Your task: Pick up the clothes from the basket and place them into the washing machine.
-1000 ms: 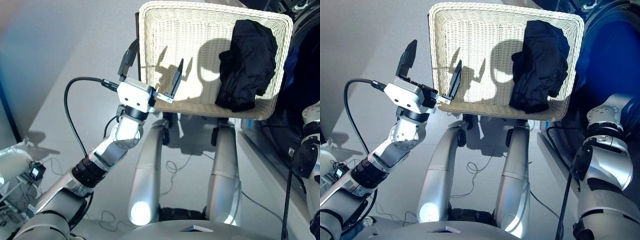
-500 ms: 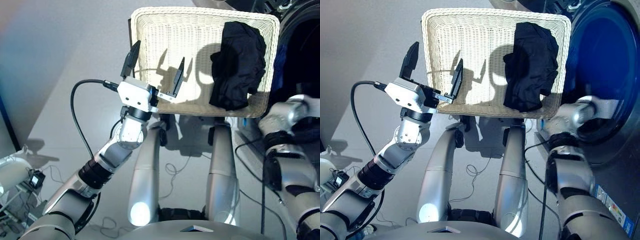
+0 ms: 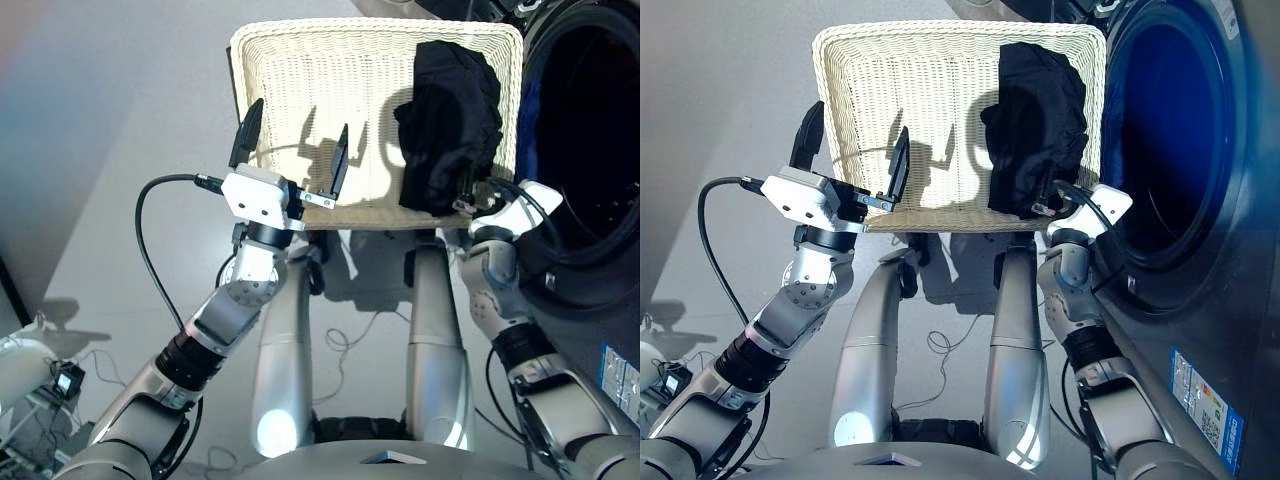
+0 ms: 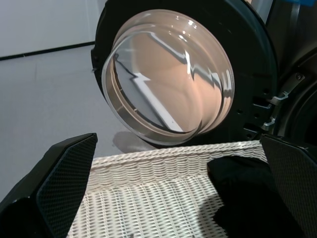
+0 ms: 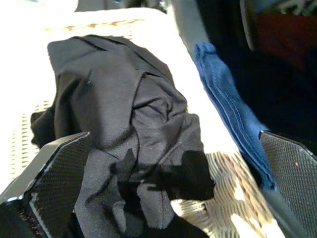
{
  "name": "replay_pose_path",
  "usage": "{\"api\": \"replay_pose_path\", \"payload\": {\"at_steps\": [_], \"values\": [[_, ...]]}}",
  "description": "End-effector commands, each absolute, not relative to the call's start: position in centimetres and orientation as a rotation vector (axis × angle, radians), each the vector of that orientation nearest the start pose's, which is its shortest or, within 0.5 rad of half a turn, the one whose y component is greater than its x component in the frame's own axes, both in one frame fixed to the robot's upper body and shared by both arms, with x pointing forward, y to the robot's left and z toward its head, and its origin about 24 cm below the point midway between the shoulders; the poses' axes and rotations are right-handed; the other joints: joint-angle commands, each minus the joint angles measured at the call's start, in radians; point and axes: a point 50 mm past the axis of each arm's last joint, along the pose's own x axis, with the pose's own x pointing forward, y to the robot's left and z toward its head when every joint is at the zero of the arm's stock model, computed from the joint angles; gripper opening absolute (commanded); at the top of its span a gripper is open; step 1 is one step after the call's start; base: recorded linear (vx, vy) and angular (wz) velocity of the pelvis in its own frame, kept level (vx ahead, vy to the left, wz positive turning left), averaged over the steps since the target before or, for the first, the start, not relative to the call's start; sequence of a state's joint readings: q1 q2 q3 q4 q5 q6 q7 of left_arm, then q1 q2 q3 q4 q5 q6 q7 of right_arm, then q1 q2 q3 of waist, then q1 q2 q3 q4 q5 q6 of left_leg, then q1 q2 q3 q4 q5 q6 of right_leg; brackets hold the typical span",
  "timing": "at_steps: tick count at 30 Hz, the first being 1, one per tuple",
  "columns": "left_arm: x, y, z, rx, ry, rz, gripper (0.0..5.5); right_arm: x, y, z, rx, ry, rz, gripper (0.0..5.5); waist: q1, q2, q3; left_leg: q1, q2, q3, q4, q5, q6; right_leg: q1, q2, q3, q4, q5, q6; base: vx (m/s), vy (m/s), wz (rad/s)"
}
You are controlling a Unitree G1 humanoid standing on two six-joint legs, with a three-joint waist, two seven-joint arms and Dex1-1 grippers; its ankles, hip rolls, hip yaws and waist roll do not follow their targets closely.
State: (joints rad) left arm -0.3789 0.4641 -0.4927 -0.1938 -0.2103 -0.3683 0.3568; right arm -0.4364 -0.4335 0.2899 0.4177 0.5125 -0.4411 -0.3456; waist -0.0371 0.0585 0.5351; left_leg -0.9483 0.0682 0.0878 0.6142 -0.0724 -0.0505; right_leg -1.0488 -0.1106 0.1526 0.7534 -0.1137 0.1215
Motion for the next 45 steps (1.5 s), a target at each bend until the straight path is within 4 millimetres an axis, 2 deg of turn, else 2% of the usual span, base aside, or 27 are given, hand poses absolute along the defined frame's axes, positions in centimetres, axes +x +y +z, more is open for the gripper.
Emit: {"api": "replay_pose_path", "payload": {"at_steps": [1, 7, 9, 19, 24, 28, 30, 37, 38, 41, 45], "values": [[24.3, 9.9, 20.3, 0.021, -0.909, -0.34, 5.5, 33.7, -17.7, 13.8, -0.041, -0.459, -0.079, 5.5, 0.027, -0.009, -0.015, 0.008, -0.022, 0.031, 0.078, -0.073, 0.019, 0.051, 0.03, -0.071, -0.056, 0.031, -0.039, 0.0, 0.0, 0.0], [24.2, 9.3, 20.5, -0.016, -0.905, -0.386, 5.5, 36.6, -17.6, 15.0, -0.158, -0.404, -0.115, 5.5, 0.046, 0.005, -0.015, 0.008, -0.023, 0.03, 0.088, -0.074, 0.017, 0.051, 0.03, -0.076, -0.044, 0.026, -0.042, 0.0, 0.0, 0.0], [24.2, 9.3, 20.5, -0.023, -0.904, -0.391, 5.5, 37.5, -18.3, 15.4, -0.18, -0.381, -0.154, 5.5, 0.054, 0.01, -0.015, 0.005, -0.023, 0.028, 0.086, -0.073, 0.015, 0.049, 0.029, -0.078, -0.044, 0.026, -0.043, 0.0, 0.0, 0.0], [24.1, 9.2, 20.8, -0.029, -0.908, -0.402, 5.5, 39.7, -19.3, 16.5, -0.296, -0.293, -0.194, 5.5, 0.078, 0.025, -0.015, -0.018, -0.023, 0.023, 0.095, -0.073, 0.011, 0.033, 0.026, -0.088, -0.037, 0.021, -0.047, 0.0, 0.0, 0.0], [24.2, 8.7, 21.1, -0.045, -0.91, -0.417, 5.5, 40.6, -19.5, 16.2, -0.329, -0.207, -0.204, 5.5, 0.091, 0.036, -0.015, -0.046, -0.021, 0.025, 0.118, -0.079, 0.009, 0.011, 0.025, -0.093, -0.019, 0.014, -0.046, 0.0, 0.0, 0.0], [24.2, 8.5, 21.4, -0.05, -0.919, -0.429, 5.5, 40.9, -20.5, 15.4, -0.27, -0.118, -0.251, 5.5, 0.106, 0.048, -0.015, -0.068, -0.018, 0.026, 0.143, -0.088, 0.009, -0.012, 0.023, -0.096, 0.002, 0.005, -0.044, 0.0, 0.0, 0.0], [24.2, 8.3, 21.7, -0.042, -0.927, -0.435, 5.5, 40.9, -20.8, 14.8, -0.312, -0.076, -0.257, 5.5, 0.113, 0.056, -0.015, -0.09, -0.015, 0.025, 0.164, -0.093, 0.009, -0.033, 0.022, -0.102, 0.023, -0.005, -0.042, 0.0, 0.0, 0.0], [24.3, 8.1, 21.9, -0.024, -0.94, -0.437, 5.5, 41.3, -19.0, 15.1, -0.527, -0.093, -0.171, 5.5, 0.113, 0.057, -0.015, -0.119, -0.012, 0.019, 0.178, -0.091, 0.008, -0.063, 0.015, -0.119, 0.046, -0.01, -0.041, 0.0, 0.0, 0.0], [24.3, 8.1, 21.9, -0.023, -0.938, -0.433, 5.5, 41.4, -18.2, 14.9, -0.56, -0.093, -0.149, 5.5, 0.112, 0.055, -0.015, -0.121, -0.012, 0.019, 0.18, -0.091, 0.009, -0.066, 0.017, -0.121, 0.051, -0.012, -0.042, 0.0, 0.0, 0.0], [24.4, 8.3, 22.0, -0.026, -0.942, -0.422, 5.5, 41.5, -17.2, 14.9, -0.542, -0.093, -0.129, 5.5, 0.111, 0.051, -0.015, -0.129, -0.014, 0.016, 0.184, -0.092, 0.01, -0.073, 0.018, -0.122, 0.054, -0.013, -0.044, 0.0, 0.0, 0.0], [24.3, 8.4, 22.3, -0.034, -0.951, -0.419, 5.5, 41.6, -17.2, 15.0, -0.479, -0.078, -0.139, 5.5, 0.113, 0.055, -0.015, -0.139, -0.017, 0.014, 0.183, -0.091, 0.01, -0.083, 0.017, -0.121, 0.053, -0.014, -0.044, 0.0, 0.0, 0.0]]}}
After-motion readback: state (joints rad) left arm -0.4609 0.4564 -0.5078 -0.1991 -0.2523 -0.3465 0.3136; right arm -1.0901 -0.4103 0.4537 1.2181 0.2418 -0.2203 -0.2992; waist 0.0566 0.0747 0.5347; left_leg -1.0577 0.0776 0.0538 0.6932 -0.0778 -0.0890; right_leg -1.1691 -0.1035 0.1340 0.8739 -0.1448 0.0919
